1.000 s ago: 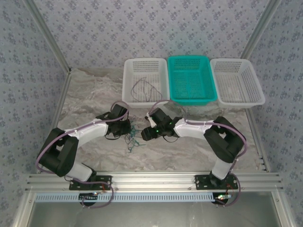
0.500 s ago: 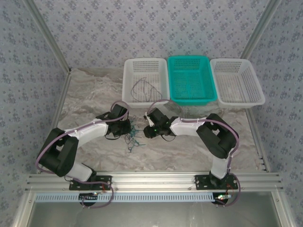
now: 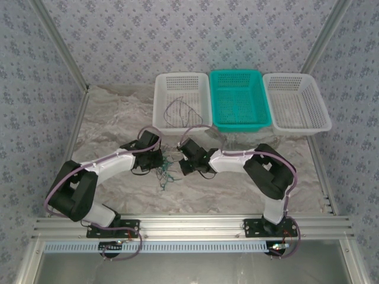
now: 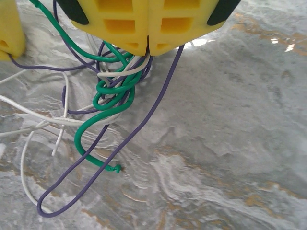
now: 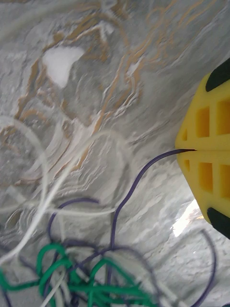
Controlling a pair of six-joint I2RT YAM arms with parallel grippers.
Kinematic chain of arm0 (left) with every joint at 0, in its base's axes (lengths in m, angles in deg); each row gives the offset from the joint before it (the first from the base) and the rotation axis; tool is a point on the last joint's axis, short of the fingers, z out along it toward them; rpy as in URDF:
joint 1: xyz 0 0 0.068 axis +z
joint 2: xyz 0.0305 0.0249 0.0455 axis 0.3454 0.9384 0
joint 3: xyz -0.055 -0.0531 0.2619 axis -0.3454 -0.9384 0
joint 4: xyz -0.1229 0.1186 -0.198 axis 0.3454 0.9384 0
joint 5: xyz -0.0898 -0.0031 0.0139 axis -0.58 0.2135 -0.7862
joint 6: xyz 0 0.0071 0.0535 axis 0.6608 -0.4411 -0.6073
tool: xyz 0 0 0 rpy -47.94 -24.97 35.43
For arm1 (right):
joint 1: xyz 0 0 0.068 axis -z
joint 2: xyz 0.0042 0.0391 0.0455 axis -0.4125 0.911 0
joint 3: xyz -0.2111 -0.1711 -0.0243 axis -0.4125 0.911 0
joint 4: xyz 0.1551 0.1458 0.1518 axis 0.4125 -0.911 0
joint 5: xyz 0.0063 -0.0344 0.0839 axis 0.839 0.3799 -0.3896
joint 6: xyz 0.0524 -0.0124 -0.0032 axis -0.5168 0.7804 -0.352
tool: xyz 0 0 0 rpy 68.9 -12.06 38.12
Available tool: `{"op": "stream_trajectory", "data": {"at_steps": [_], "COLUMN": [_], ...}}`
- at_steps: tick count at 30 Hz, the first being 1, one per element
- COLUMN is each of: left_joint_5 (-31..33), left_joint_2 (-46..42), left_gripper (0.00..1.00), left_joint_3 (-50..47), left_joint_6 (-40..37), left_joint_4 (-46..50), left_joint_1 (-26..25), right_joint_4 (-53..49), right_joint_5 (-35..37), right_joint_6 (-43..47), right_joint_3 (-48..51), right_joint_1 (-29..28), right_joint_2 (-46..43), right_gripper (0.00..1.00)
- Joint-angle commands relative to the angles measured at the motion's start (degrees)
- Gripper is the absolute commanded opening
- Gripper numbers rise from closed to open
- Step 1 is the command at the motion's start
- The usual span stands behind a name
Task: Untangle the cables
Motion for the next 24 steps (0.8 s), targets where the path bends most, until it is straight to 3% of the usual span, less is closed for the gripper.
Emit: {"op": "stream_trajectory", "data": {"at_steps": [1,12,24], "left_joint_5": [6.45,7.31,9.34], "left_joint_2": [-2.79,-12.24,-16.57], "left_gripper": [0.00,0.00,0.00], "left_joint_3": [-0.16,-4.80,-5.82], "left_joint_6": [0.65,-0.54,-1.94], "left_joint_4": [6.21,8.50,11.53], "left_joint_1": [1.76,10.37,17.97], "right_joint_4": [0.74,-7.85,-25.45], "right_joint_5": [4.92,18.65,22.66], "right_joint_6": [-5.00,-18.48,-24.48], "right_joint_3": [5.02,19.19,23.58], "right_joint_1": [2.69,12.13,27.50], "right_joint_2": [-6.16,-28.98,-56.96], "right_gripper": [0.00,0.00,0.00]}}
